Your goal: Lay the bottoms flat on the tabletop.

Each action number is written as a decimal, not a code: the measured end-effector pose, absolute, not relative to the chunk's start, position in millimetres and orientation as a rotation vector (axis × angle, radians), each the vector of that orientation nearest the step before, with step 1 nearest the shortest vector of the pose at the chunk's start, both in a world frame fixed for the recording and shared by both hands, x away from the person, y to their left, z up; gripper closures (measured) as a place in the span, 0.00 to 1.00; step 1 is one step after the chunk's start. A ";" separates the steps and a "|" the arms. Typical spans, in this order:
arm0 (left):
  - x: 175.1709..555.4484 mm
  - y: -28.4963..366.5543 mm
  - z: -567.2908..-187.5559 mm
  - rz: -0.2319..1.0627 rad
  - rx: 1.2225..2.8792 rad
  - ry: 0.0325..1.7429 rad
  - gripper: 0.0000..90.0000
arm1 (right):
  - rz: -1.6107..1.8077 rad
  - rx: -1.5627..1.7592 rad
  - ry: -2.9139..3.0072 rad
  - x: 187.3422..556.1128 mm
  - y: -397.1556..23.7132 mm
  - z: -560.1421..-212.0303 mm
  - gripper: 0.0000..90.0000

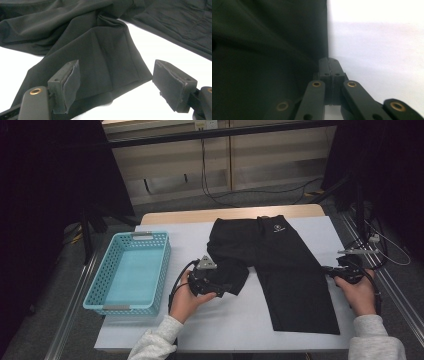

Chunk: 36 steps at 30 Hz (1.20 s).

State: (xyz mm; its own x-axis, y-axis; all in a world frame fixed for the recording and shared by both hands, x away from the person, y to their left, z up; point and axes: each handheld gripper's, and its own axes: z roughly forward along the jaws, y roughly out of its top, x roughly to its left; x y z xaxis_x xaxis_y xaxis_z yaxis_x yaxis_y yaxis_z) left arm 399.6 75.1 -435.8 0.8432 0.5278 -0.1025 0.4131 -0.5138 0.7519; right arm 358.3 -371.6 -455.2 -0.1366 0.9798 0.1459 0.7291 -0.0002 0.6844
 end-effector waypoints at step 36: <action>400.5 77.4 -431.5 0.173 2.159 0.687 0.25 | 0.848 1.704 1.924 304.8 -367.2 -448.6 0.66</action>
